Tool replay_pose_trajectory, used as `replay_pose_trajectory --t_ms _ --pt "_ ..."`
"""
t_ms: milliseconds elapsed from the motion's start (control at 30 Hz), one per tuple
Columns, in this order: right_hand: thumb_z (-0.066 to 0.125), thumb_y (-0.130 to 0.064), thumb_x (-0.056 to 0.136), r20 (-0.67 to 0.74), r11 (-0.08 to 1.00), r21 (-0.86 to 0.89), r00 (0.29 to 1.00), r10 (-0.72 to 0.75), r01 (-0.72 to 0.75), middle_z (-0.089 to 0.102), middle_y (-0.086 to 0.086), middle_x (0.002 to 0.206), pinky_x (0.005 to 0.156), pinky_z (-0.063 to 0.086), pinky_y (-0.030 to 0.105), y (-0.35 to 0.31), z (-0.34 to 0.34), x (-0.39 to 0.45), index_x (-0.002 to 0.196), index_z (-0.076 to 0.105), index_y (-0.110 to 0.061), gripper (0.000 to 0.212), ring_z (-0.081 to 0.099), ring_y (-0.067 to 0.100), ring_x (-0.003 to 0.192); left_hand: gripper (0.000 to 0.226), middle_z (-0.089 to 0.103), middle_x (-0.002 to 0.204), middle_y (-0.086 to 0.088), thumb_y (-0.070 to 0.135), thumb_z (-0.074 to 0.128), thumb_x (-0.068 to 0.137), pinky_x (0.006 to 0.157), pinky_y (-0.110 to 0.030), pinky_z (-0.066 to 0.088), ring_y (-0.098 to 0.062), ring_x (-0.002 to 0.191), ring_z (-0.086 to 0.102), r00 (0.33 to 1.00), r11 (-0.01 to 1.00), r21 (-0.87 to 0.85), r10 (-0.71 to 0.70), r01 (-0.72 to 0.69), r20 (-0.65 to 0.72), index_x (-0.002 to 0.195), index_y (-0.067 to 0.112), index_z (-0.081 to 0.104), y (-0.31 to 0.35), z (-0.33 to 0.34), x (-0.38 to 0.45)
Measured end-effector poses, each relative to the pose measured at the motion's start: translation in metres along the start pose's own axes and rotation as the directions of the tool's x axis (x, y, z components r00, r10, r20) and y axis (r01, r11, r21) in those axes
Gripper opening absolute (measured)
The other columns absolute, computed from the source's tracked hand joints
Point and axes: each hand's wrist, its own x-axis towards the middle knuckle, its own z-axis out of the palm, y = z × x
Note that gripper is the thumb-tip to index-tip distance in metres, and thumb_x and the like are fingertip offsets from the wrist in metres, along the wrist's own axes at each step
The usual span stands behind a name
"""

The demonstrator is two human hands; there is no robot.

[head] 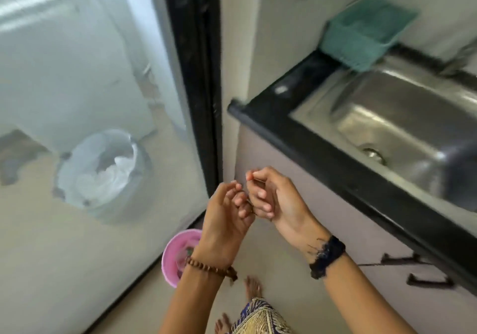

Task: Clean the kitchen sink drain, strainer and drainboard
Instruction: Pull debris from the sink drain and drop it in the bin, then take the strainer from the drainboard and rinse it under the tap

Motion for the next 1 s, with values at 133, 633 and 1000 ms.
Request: replay_pose_trajectory --t_ms 133,633,1000 --pt "0.039 -0.017 0.091 -0.121 0.970 -0.015 0.962 -0.244 0.244 0.038 -0.007 0.046 0.032 0.020 0.015 -0.068 -0.029 -0.067 0.072 0.053 -0.014 0.025 0.029 0.004 0.031 0.031 0.038 0.041 0.005 0.020 0.043 0.088 0.036 -0.015 0.033 -0.007 0.033 0.034 0.983 0.963 0.262 -0.100 0.057 0.154 0.057 0.017 0.047 -0.018 0.094 -0.015" --pt "0.054 -0.017 0.088 -0.760 0.881 -0.333 0.457 -0.462 0.336 0.058 -0.005 0.057 0.035 0.030 0.014 -0.240 -0.342 -0.168 0.082 0.065 -0.013 0.014 0.042 0.006 0.037 0.027 0.053 0.039 0.008 0.020 0.043 0.092 0.035 -0.012 0.037 -0.004 0.031 0.046 0.879 0.573 0.814 -0.433 0.098 0.199 0.068 0.016 0.054 -0.238 0.379 0.150" --pt "0.050 -0.017 0.092 -0.932 0.949 -0.315 0.179 -0.315 0.031 0.059 0.014 0.114 0.085 0.050 0.042 -0.261 -0.542 -0.168 0.107 0.054 -0.005 0.019 0.057 0.028 0.100 0.010 0.051 0.076 -0.002 0.009 0.045 0.091 0.057 -0.021 0.048 -0.011 0.065 0.049 0.893 0.212 0.976 -0.430 -0.045 0.134 0.096 0.008 0.053 -0.379 0.470 0.268"
